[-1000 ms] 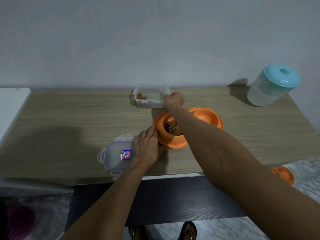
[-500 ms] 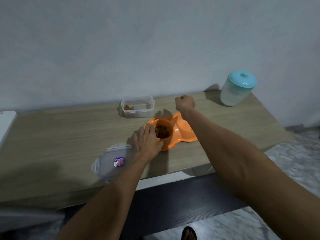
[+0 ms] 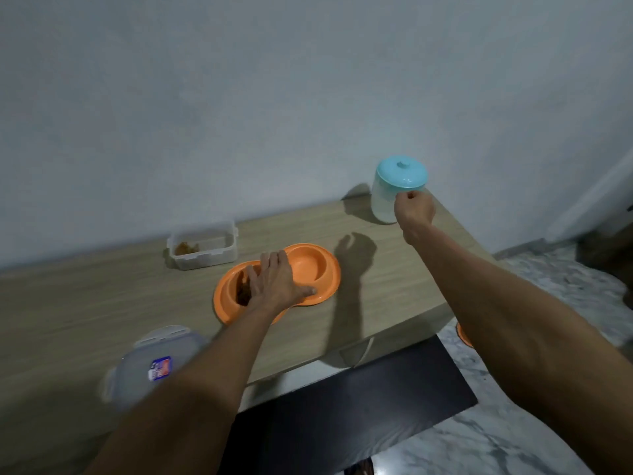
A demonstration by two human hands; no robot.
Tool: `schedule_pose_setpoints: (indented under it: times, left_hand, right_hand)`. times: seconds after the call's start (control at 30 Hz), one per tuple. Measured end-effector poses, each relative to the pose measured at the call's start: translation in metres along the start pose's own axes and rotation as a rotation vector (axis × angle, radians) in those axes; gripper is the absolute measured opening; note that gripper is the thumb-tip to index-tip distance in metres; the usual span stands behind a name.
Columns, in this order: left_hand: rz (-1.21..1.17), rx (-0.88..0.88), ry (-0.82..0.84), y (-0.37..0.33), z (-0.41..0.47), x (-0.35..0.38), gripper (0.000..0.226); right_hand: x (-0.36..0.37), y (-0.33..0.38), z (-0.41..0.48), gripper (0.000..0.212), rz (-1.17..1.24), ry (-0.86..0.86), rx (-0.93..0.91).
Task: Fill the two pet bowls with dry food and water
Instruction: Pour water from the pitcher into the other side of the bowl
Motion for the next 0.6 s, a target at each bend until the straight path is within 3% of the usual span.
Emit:
schedule_pose_setpoints:
  times: [0.17,0.33,0.6]
  left_hand:
    - [0.026,-0.108,0.046,-0.014,0.015,0.012,0.127]
    - [0.03,-0.192,0.002,-0.02,0.016,0.026,0.126]
    - [0.015,-0.217,-0.028,-0.017,0.014,0.029,0.124]
  right_hand:
    - [-0.012,0.002,0.068,0.028,0.014,-0.054,-0.039]
    - [0.0,-0.009,0.123,0.032,0.042,-0.024,-0.004]
    - [0.025,-0.022,0.168,0.043,0.269,0.089,0.194]
Point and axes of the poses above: each hand's wrist, its own z-axis towards the middle knuckle, its own x-axis out of the palm, y = z × x, the point moved 1 cm from there along z, towards the middle knuckle, and after that the axes turned 5 degrees about -y, right-handed, at the moved point
